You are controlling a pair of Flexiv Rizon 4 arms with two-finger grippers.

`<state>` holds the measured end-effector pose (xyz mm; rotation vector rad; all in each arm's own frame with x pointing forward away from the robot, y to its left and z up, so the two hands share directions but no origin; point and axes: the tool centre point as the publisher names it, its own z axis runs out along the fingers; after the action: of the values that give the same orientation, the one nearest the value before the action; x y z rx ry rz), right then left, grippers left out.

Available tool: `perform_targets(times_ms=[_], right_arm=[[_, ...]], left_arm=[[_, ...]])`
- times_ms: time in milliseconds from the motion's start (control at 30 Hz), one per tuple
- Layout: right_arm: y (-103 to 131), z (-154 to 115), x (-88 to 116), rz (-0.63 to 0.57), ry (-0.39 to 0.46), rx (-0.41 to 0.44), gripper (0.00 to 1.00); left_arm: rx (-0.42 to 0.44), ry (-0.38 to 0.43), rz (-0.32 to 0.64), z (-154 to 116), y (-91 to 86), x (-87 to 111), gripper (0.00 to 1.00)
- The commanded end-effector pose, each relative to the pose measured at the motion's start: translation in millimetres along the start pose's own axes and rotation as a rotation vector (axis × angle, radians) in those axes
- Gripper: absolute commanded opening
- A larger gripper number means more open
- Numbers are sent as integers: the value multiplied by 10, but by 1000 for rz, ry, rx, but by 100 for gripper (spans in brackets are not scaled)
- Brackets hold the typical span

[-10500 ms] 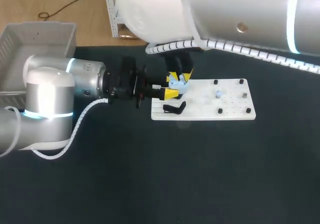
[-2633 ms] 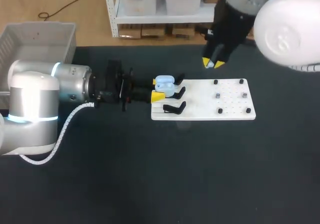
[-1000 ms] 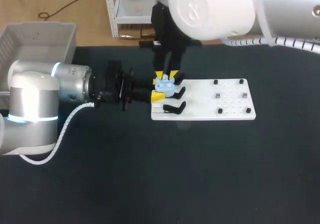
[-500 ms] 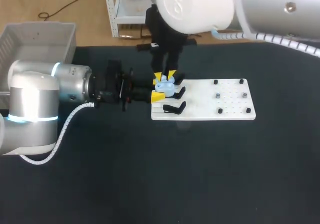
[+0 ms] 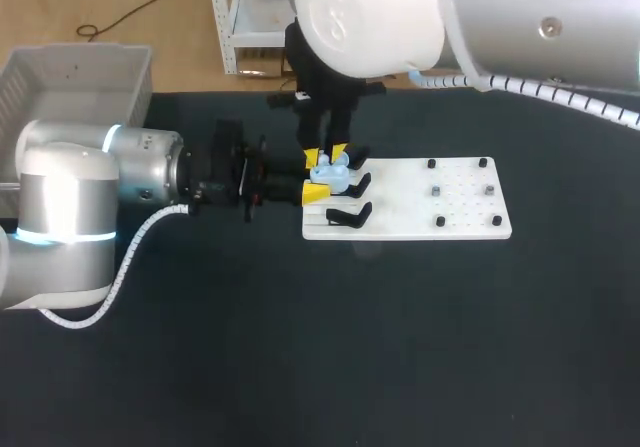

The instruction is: Pick up each earbud case from the left stands, insert the matching earbuds, close the lid, and place the case in the box.

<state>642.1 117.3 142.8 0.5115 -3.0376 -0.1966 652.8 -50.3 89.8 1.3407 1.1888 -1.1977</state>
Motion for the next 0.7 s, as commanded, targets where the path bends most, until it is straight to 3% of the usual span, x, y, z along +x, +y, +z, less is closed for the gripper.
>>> perform_targets(times_ms=[33, 700], right_arm=[[-10, 17, 37, 3, -8, -2, 0], [-37, 76, -16, 12, -1, -7, 0]], left_arm=[[-5, -1, 2, -3, -17, 0, 0], [-5, -1, 2, -3, -17, 0, 0]])
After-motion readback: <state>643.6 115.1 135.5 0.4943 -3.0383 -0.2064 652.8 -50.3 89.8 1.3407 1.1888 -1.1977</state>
